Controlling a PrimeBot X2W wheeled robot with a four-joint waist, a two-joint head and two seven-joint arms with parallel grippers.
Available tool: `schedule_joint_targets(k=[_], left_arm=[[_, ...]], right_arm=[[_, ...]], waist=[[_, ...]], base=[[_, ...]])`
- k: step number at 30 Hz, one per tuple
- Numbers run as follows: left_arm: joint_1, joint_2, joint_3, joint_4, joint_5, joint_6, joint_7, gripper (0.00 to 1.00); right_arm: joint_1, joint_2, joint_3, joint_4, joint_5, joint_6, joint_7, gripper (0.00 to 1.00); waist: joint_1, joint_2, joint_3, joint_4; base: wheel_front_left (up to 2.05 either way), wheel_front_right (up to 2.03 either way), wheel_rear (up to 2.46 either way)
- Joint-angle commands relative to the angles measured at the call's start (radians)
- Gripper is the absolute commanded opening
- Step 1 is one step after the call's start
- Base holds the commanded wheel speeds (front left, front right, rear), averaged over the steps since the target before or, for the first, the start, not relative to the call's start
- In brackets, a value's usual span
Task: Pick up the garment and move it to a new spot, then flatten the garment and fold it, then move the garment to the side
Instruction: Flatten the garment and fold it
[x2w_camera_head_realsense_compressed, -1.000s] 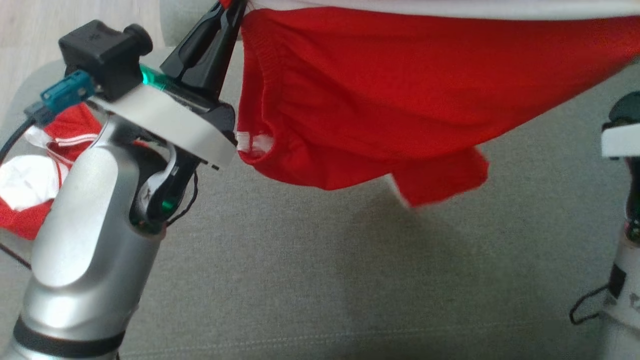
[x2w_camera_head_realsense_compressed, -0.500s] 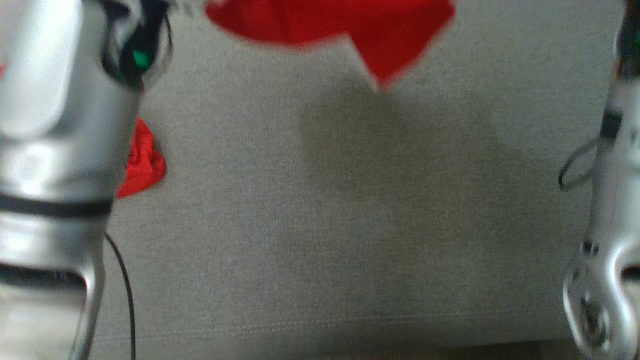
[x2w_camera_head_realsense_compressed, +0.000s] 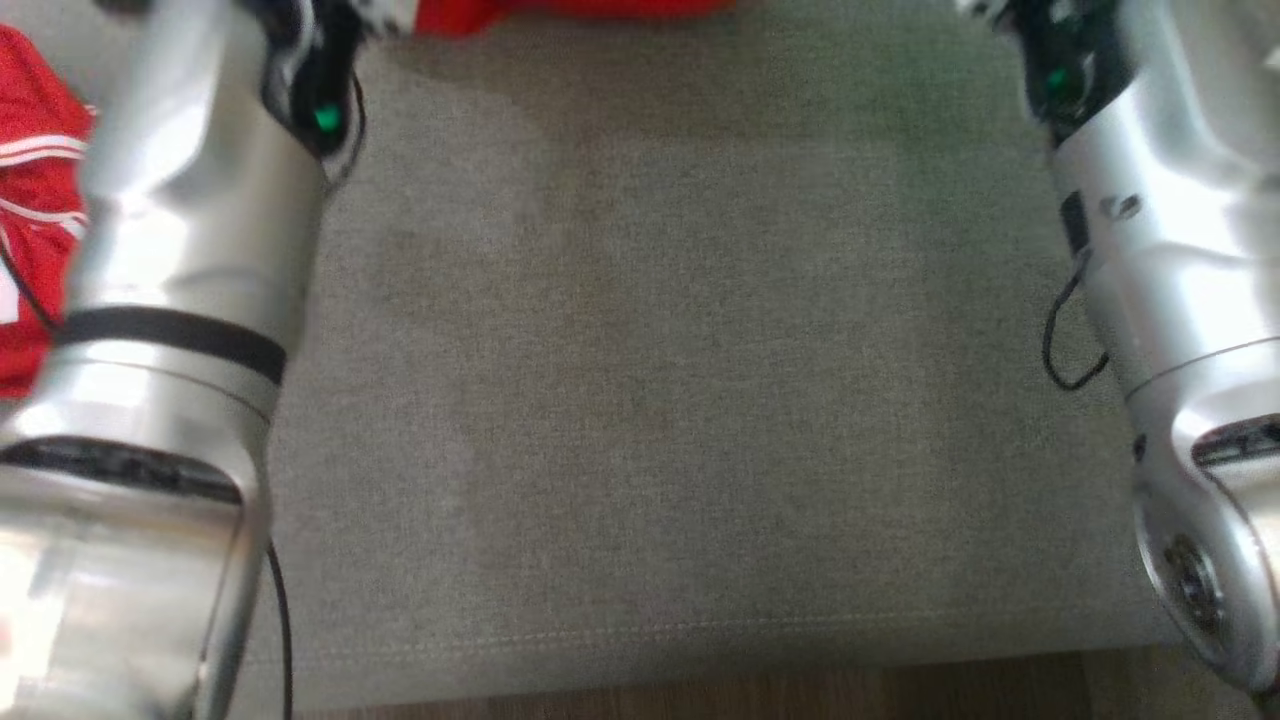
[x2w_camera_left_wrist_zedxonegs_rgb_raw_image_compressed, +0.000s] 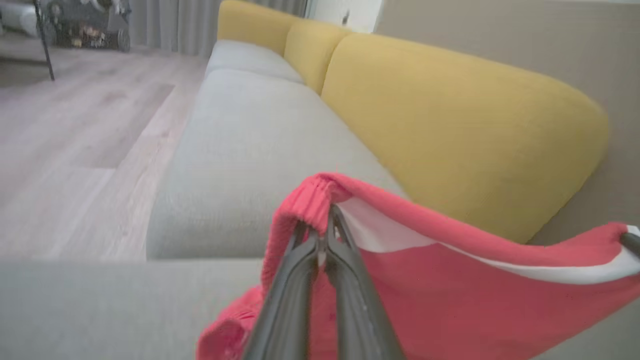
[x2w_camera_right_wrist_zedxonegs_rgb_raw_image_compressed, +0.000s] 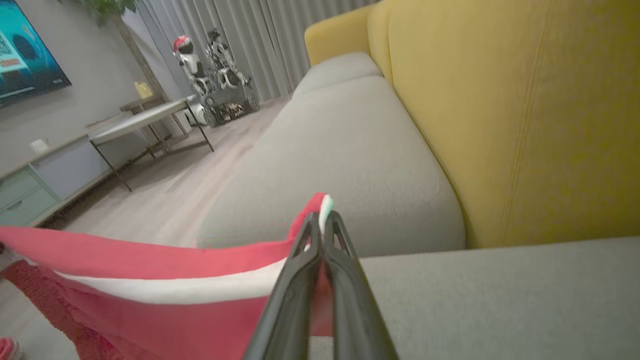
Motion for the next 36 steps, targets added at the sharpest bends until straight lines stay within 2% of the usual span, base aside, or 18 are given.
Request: schedule_joint_targets(k=[1, 6, 9, 14, 19, 25, 26, 29, 32, 36], left_arm=[[0.001, 0.023, 0.024, 0.018, -0.018, -0.002, -0.009, 0.0], [0.102, 0.0, 0.02, 0.131, -0.056, -0.004, -0.011, 0.0], [0.195, -0.005, 0.002, 0.132, -0.069, -0.006, -0.012, 0.0], [0.402, -0.007, -0.043, -0.01, -0.068, -0.007, -0.013, 0.0], [0.613, 0.01, -0.047, -0.206, -0.045, -0.007, -0.013, 0.0], [0.837, 0.063, -0.059, -0.411, -0.01, -0.007, -0.013, 0.0], [0.837, 0.063, -0.059, -0.411, -0.01, -0.007, -0.013, 0.0], [0.93, 0.089, -0.061, -0.509, -0.007, 0.006, -0.013, 0.0], [1.021, 0.116, -0.06, -0.621, -0.011, 0.038, 0.01, 0.0], [1.151, 0.151, -0.055, -0.793, -0.017, 0.105, 0.066, 0.0]], right_arm=[[-0.021, 0.015, 0.041, -0.002, 0.032, 0.007, -0.017, 0.0], [0.074, 0.016, 0.14, 0.079, 0.128, 0.007, -0.072, 0.0], [0.164, 0.016, 0.171, 0.094, 0.178, 0.007, -0.119, 0.0], [0.325, 0.016, 0.209, 0.078, 0.201, 0.007, -0.174, 0.0], [0.502, 0.004, 0.184, 0.015, 0.205, 0.007, -0.199, 0.0], [0.76, -0.048, 0.104, -0.162, 0.219, 0.007, -0.2, 0.0], [0.76, -0.048, 0.104, -0.162, 0.219, 0.007, -0.2, 0.0], [0.9, -0.058, 0.04, -0.29, 0.204, 0.007, -0.173, 0.0], [1.049, -0.044, -0.035, -0.452, 0.165, 0.007, -0.111, 0.0], [1.249, -0.006, -0.133, -0.708, 0.094, 0.007, 0.016, 0.0]], waist=[[-0.0001, 0.0, 0.018, 0.002], [-0.0001, 0.0, 0.02, 0.009], [-0.0001, 0.0, -0.007, 0.012], [-0.0001, 0.0, -0.064, 0.017], [-0.0001, 0.0, -0.122, 0.017], [-0.0001, 0.0, -0.186, 0.027], [-0.0001, 0.0, -0.186, 0.027], [-0.0001, 0.0, -0.208, 0.03], [-0.0001, 0.0, -0.229, 0.03], [-0.0001, 0.0, -0.253, 0.025]], base=[[0.0, 0.0, 0.0], [0.0, 0.0, 0.0], [0.0, 0.0, 0.0], [0.0, 0.0, 0.0], [0.0, 0.0, 0.0], [0.0, 0.0, 0.0], [0.0, 0.0, 0.0], [0.0, 0.0, 0.0], [0.0, 0.0, 0.0], [0.0, 0.0, 0.0]])
